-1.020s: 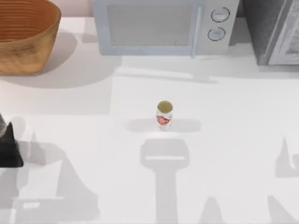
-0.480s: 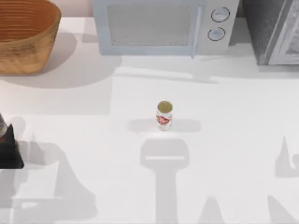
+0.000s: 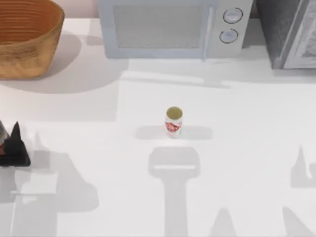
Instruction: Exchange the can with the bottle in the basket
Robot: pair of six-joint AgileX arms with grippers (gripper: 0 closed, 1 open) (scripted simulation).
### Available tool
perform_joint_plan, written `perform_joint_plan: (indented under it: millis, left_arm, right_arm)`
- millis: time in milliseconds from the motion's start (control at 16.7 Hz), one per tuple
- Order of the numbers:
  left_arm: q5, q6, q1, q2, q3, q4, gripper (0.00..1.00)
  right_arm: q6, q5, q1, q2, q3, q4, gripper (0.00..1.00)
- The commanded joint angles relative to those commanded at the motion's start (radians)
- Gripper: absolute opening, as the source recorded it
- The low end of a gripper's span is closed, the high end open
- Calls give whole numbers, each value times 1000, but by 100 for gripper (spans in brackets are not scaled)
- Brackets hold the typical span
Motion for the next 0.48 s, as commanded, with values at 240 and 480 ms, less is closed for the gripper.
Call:
perform_joint_plan:
  millis: [240,480]
  left_arm:
    - [-21,-5,-22,42,52,-9,100]
    - [-24,-6,-26,48,60,-11,100]
  right_arm:
    - [0,0,0,0,0,0,100]
    - [0,0,0,0,0,0,100]
